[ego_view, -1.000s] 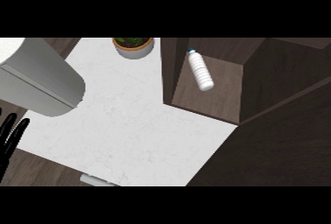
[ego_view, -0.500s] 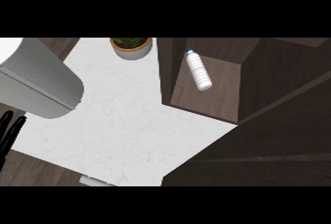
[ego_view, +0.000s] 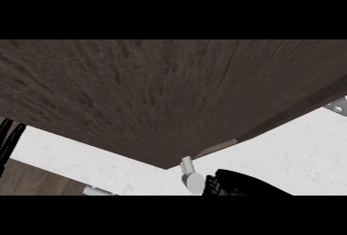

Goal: Pick up the bottled water, place it into the cabinet and close the cabinet

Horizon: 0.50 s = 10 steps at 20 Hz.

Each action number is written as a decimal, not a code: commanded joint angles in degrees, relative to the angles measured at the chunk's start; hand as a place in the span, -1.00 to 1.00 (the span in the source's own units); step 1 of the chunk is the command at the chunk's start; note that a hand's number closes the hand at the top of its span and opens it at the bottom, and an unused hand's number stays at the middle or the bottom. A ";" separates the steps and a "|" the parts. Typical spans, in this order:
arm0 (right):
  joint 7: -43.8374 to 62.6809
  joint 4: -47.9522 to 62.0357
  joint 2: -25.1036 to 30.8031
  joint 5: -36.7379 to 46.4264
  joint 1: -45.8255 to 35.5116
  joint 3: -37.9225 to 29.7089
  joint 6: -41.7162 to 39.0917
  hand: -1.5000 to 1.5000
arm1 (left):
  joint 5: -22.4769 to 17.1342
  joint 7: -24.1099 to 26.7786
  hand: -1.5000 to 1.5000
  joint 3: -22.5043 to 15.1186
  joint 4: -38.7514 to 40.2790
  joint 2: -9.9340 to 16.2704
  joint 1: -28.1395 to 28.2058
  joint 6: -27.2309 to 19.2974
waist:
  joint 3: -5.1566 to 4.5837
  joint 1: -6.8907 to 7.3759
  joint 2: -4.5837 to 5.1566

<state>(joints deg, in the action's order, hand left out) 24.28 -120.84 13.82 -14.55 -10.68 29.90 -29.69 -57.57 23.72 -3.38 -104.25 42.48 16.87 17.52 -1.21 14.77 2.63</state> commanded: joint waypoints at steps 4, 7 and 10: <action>9.14 16.00 -9.49 1.50 -14.93 -3.07 7.65 1.00 | -0.03 0.16 -1.00 0.29 0.75 -0.24 0.53 0.34 | 0.41 -0.68 -0.42; 10.94 23.80 -13.50 1.93 -23.23 -4.02 11.10 1.00 | 0.17 1.04 -1.00 0.80 2.28 -0.91 0.40 0.64 | 0.55 -1.79 -0.55; 10.55 30.10 -13.65 2.69 -31.24 -8.00 16.69 1.00 | -0.88 0.49 -1.00 1.71 2.72 -0.29 0.26 0.94 | 0.75 -2.67 -0.74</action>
<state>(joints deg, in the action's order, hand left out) 33.93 -98.61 2.83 -12.78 -32.57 24.45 -18.66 -58.06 24.25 -2.29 -102.30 42.09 17.04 18.23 -0.58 12.92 2.21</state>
